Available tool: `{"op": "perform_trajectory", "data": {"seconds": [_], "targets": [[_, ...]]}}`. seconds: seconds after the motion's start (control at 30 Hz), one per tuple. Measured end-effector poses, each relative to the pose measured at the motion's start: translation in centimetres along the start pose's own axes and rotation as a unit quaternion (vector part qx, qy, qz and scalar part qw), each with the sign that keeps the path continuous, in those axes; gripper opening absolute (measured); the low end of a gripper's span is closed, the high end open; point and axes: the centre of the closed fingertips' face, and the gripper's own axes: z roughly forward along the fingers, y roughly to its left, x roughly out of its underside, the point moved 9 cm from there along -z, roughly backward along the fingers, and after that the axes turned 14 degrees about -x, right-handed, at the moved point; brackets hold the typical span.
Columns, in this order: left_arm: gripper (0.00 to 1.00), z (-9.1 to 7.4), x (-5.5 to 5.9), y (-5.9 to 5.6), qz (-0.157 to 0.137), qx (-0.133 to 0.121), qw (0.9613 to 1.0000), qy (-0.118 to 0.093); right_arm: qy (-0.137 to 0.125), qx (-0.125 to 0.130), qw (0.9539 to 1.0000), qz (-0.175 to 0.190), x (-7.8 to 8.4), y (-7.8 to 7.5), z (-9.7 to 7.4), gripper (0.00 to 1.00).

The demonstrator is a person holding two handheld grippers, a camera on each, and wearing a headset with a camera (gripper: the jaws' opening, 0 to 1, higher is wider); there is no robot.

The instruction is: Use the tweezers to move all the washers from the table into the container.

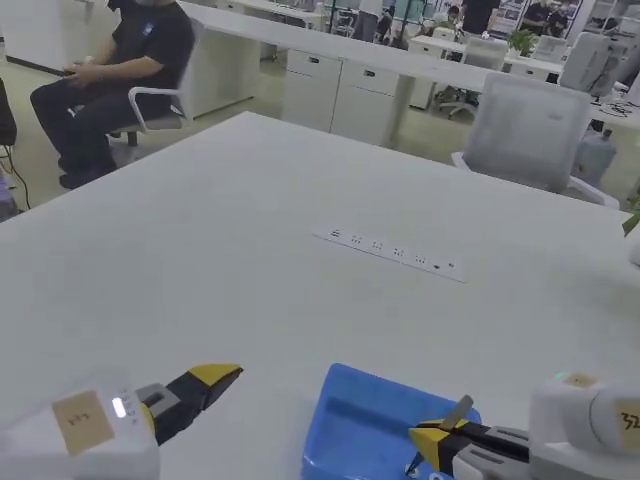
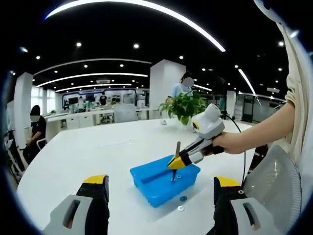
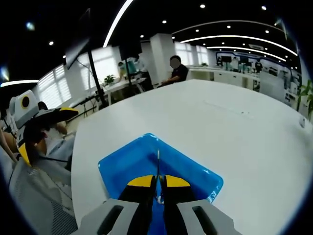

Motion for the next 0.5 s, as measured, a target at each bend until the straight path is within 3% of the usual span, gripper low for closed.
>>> {"op": "perform_trajectory", "data": {"seconds": [0.2,0.5], "targets": [[0.9,0.0,0.01,-0.03,0.002,0.0,1.0,0.001,0.009,0.004,0.9999,-0.006,0.22,-0.15,0.11,0.03],[0.89,-0.02,0.0,0.02,0.003,-0.002,1.0,0.002,-0.003,0.003,1.0,-0.001,-0.05,-0.12,-0.12,0.04]]}}
